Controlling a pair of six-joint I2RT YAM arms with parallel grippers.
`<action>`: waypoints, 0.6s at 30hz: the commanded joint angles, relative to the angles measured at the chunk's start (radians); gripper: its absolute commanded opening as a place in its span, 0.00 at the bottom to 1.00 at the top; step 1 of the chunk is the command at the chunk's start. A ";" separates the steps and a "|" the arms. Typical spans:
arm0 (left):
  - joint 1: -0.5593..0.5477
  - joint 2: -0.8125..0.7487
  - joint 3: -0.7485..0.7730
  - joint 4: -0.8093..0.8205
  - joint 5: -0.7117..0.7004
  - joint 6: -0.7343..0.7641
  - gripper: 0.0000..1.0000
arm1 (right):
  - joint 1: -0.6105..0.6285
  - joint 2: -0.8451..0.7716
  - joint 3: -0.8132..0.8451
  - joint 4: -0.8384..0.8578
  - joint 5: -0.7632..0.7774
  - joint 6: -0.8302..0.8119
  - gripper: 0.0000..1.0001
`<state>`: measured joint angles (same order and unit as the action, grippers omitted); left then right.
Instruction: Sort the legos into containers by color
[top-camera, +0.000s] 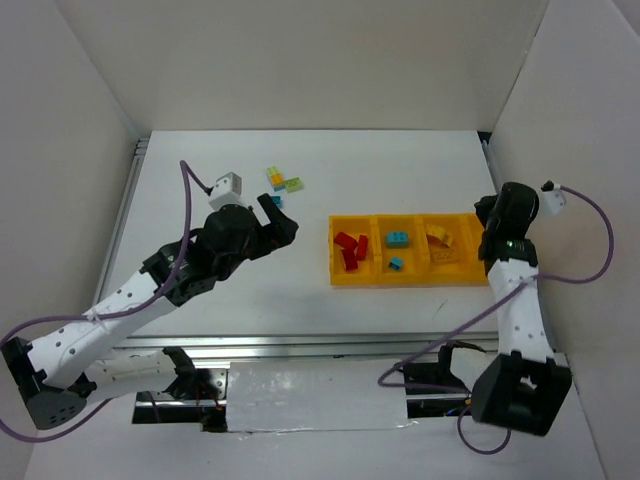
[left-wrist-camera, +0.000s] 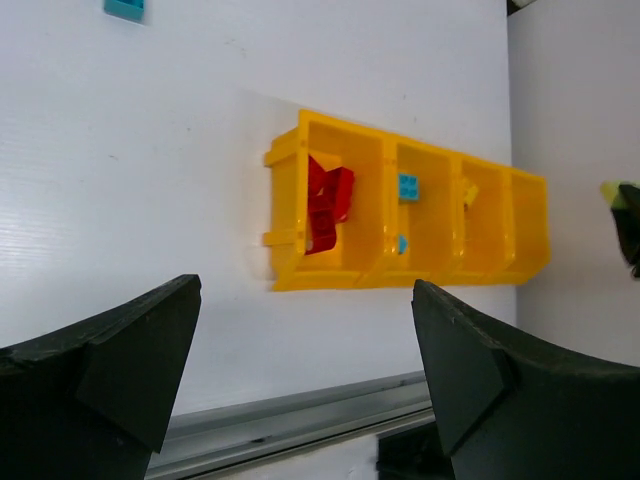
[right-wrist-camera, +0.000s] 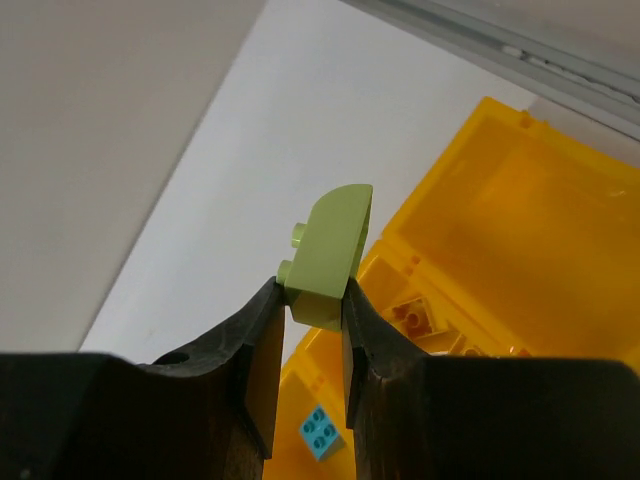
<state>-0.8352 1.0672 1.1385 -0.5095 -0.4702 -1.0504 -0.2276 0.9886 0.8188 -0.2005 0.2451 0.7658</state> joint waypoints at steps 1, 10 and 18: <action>0.001 -0.059 -0.019 -0.073 -0.018 0.127 0.99 | -0.064 0.145 0.103 -0.155 -0.052 0.015 0.00; 0.007 -0.098 -0.055 -0.135 -0.045 0.188 1.00 | -0.136 0.300 0.106 -0.123 -0.047 0.036 0.00; 0.025 -0.099 -0.095 -0.127 -0.024 0.213 1.00 | -0.138 0.332 0.100 -0.089 -0.018 0.036 0.34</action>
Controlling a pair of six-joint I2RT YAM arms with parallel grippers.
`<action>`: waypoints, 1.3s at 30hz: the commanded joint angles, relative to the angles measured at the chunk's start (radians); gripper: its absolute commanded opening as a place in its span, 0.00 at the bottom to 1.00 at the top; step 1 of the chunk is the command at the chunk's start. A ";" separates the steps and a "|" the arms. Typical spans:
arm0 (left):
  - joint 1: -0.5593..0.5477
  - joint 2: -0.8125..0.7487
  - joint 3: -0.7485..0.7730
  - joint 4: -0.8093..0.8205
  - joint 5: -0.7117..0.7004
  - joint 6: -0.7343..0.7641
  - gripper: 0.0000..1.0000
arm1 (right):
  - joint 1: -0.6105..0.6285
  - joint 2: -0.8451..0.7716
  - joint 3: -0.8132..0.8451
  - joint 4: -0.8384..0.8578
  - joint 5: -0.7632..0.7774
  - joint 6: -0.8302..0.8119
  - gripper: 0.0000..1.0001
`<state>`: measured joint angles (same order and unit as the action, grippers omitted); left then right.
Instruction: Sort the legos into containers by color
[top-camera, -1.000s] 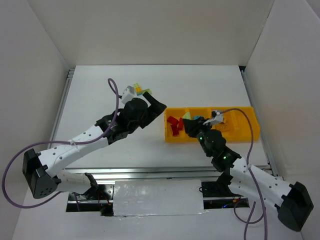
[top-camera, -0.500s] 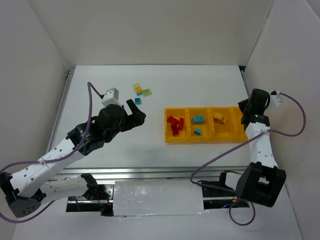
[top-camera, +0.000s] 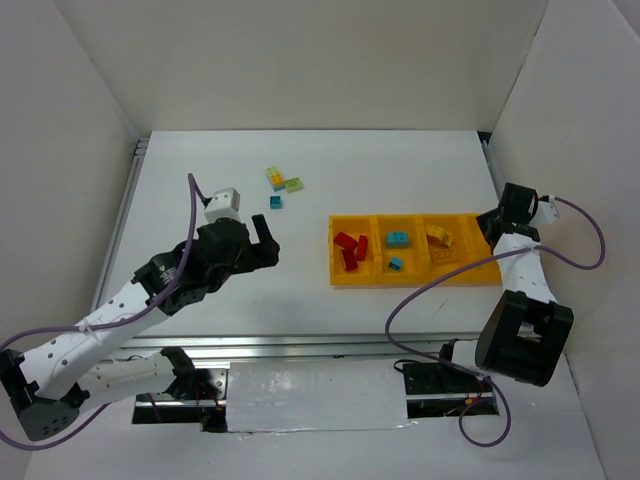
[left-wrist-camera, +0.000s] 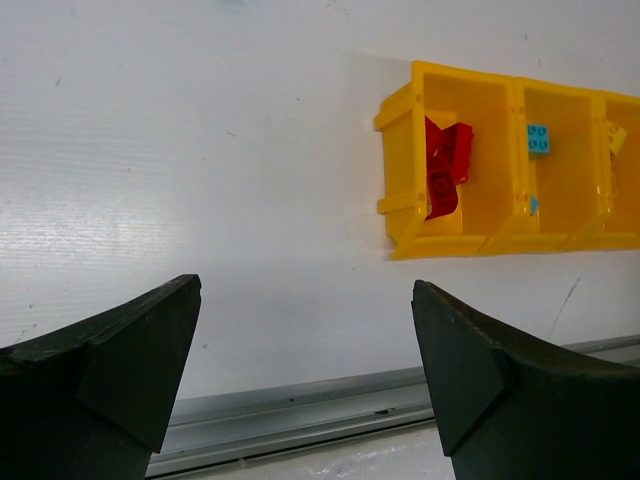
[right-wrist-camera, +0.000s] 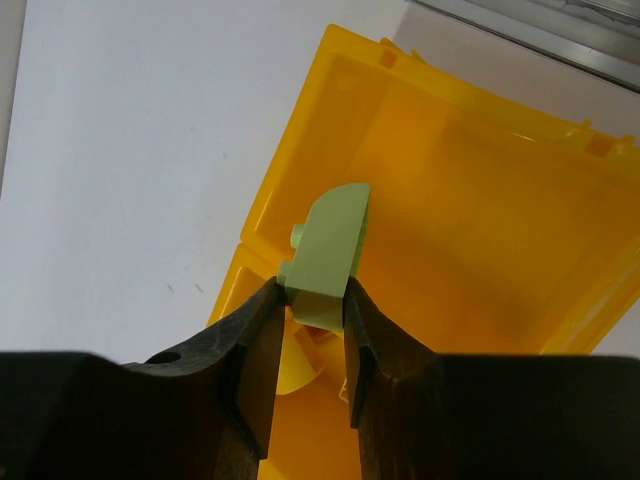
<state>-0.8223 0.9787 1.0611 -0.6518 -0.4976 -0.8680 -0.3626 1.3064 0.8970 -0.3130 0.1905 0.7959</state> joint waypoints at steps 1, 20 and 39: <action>0.015 -0.009 -0.021 0.020 0.008 0.030 0.99 | -0.001 0.016 0.023 0.022 0.041 0.008 0.37; 0.362 0.320 0.066 0.176 0.183 0.084 1.00 | 0.448 -0.380 0.079 -0.041 -0.112 -0.155 1.00; 0.489 1.124 0.672 0.278 0.271 0.354 0.99 | 0.554 -0.601 -0.138 -0.031 -0.621 -0.291 1.00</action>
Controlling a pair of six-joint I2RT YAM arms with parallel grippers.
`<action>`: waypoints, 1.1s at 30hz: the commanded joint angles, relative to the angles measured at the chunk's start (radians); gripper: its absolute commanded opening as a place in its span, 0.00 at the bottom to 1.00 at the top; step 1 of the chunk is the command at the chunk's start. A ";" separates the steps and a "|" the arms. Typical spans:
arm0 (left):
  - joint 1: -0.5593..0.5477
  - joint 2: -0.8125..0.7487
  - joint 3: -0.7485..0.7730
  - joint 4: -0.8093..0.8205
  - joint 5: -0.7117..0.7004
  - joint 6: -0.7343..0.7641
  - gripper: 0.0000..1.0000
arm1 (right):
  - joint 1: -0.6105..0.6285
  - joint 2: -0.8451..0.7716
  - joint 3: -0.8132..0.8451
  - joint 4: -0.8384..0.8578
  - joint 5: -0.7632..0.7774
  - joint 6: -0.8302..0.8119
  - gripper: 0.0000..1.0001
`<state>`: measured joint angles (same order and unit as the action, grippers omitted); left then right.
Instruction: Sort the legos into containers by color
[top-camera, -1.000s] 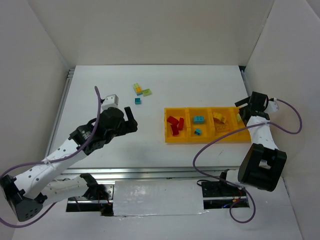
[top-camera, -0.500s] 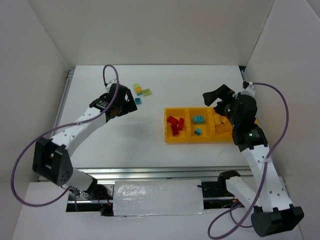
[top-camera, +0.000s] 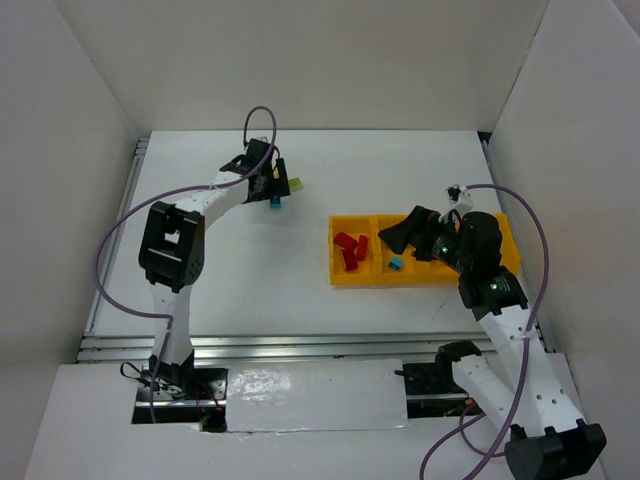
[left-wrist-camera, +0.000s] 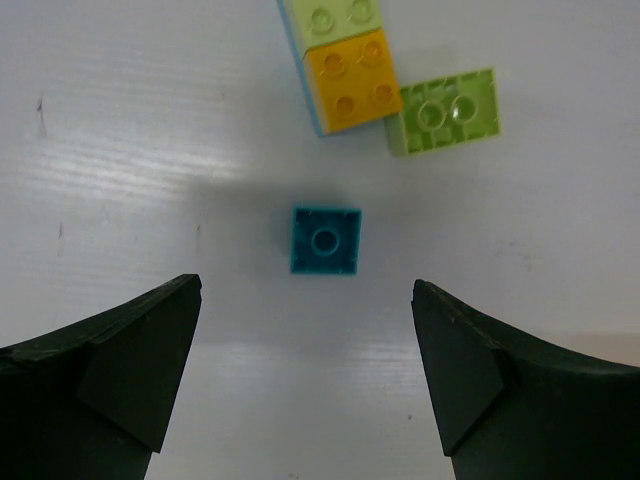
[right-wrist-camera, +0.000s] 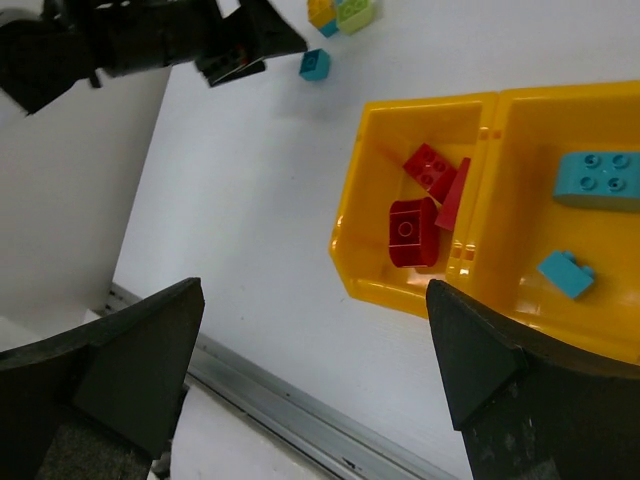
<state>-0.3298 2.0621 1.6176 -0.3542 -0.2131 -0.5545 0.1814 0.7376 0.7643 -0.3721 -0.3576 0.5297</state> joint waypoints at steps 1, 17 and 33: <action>-0.003 0.055 0.129 -0.022 -0.017 0.042 0.99 | 0.010 -0.035 -0.011 0.038 -0.084 -0.020 1.00; -0.011 0.153 0.100 -0.020 -0.058 -0.030 0.82 | 0.015 -0.004 -0.036 0.078 -0.118 -0.022 1.00; -0.017 0.116 0.096 -0.055 -0.060 -0.042 0.00 | 0.015 -0.006 -0.036 0.076 -0.116 -0.027 1.00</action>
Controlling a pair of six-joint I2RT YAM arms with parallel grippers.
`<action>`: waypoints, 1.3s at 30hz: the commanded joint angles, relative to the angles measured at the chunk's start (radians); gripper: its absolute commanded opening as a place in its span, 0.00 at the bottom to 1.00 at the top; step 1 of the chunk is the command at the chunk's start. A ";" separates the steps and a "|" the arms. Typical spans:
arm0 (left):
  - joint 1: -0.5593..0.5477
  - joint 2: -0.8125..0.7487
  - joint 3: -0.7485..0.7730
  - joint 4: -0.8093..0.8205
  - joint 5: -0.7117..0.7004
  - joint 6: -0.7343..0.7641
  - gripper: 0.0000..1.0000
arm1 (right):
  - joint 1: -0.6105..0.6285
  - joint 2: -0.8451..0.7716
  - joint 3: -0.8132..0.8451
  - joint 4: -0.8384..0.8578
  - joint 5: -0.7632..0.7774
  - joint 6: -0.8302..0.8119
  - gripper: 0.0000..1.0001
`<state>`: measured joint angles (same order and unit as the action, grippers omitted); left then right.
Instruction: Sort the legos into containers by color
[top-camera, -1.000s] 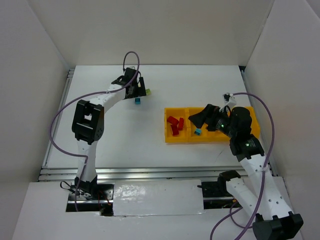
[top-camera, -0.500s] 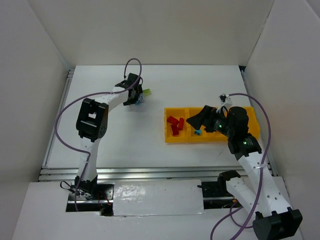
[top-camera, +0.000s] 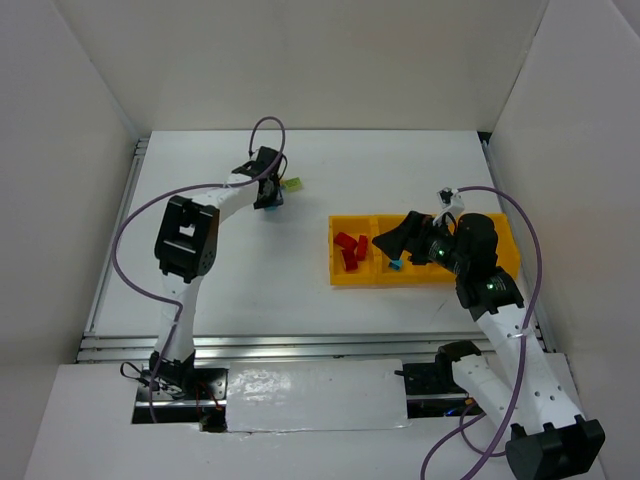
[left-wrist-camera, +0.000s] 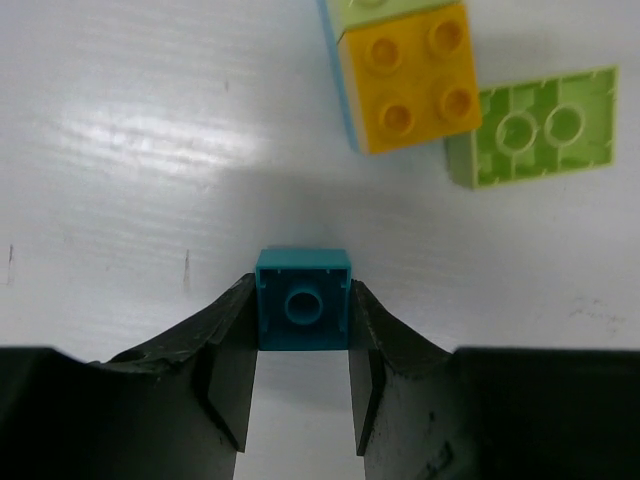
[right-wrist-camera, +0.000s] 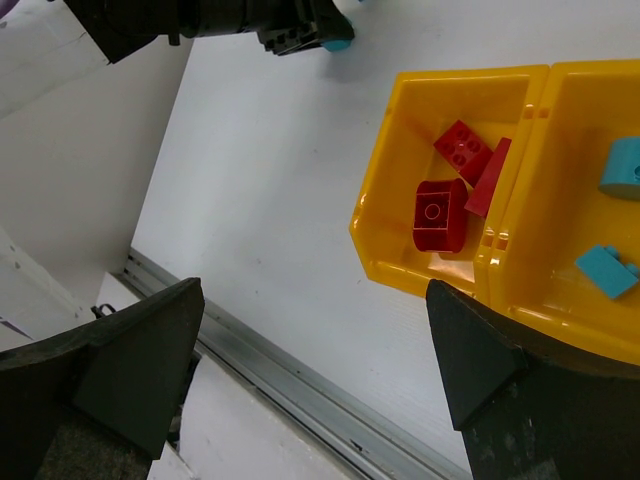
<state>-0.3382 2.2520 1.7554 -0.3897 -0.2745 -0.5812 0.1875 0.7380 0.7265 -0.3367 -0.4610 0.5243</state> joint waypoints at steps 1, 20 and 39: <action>-0.019 -0.104 -0.066 -0.009 0.000 -0.022 0.00 | 0.010 -0.006 0.004 0.039 -0.011 -0.021 1.00; -0.427 -0.401 -0.180 0.318 0.287 -0.054 0.00 | 0.010 -0.348 0.091 -0.143 0.507 0.186 1.00; -0.512 -0.138 0.007 0.382 0.422 0.000 0.56 | 0.010 -0.388 0.094 -0.147 0.486 0.184 1.00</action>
<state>-0.8543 2.0926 1.6997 -0.0727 0.1139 -0.6037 0.1940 0.3408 0.8112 -0.4973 0.0364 0.7128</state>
